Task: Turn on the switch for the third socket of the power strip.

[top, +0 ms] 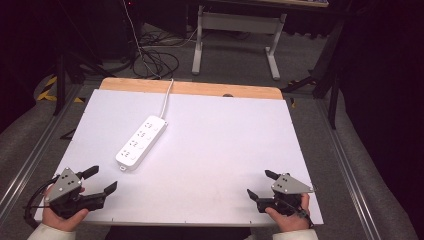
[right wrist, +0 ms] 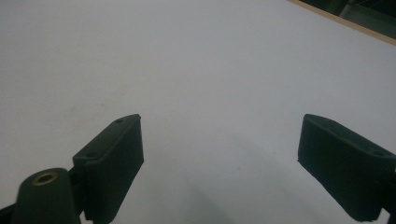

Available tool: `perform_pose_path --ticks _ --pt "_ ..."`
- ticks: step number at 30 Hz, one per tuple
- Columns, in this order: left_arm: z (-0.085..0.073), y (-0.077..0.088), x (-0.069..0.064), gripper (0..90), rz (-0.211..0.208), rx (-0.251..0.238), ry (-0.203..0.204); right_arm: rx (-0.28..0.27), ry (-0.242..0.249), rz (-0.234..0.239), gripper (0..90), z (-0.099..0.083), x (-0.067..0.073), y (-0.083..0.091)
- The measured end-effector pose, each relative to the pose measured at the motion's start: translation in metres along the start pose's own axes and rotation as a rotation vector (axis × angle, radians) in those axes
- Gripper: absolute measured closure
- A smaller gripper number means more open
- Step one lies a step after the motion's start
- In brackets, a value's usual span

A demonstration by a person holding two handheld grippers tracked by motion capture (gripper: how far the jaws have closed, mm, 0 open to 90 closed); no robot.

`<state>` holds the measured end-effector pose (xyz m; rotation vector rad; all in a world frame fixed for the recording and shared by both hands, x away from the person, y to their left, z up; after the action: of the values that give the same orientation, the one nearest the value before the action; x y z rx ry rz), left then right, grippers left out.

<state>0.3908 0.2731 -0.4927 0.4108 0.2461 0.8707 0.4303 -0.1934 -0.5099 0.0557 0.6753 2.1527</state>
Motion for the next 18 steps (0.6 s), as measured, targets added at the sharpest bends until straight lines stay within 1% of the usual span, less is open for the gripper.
perform_pose_path --ticks 4,6,7,10,11,14,18 --pt "0.0010 0.0000 -0.0013 20.8 -0.008 -0.006 0.010 0.000 0.009 -0.006 15.5 -0.0003 0.0000 0.0001" --pt "0.0012 0.0001 -0.0012 20.4 -0.009 -0.006 0.006 -0.002 0.011 -0.007 16.2 -0.0001 -0.0001 0.0005" --pt "0.0015 -0.0001 -0.0018 20.1 -0.011 -0.008 0.012 -0.005 0.010 -0.008 16.3 0.0001 -0.0002 0.0005" --pt "0.0011 -0.0003 -0.0020 20.0 -0.012 -0.005 0.017 -0.003 0.011 -0.004 16.6 -0.0003 0.0000 -0.0001" --pt "0.0008 0.0000 -0.0011 20.4 -0.006 0.001 0.008 -0.005 0.011 0.000 17.0 0.0000 0.0005 -0.0001" --pt "0.0009 0.0008 -0.0009 21.2 -0.001 0.002 -0.004 -0.007 0.020 0.015 17.6 0.0005 0.0031 0.0001" --pt "0.0014 0.0014 -0.0016 21.7 -0.001 -0.001 -0.008 -0.014 0.024 0.019 17.7 0.0014 0.0041 0.0000"
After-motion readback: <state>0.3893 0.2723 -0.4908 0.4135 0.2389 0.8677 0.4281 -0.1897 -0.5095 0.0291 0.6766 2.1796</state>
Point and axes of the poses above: each handheld gripper's, and its own axes: y roughly backward along the jaws, z roughly out of its top, x roughly to its left, the point moved 8 cm from there along -y, roughly forward along the jaws, and after that the axes turned 6 degrees about -z, right-handed, at the moved point
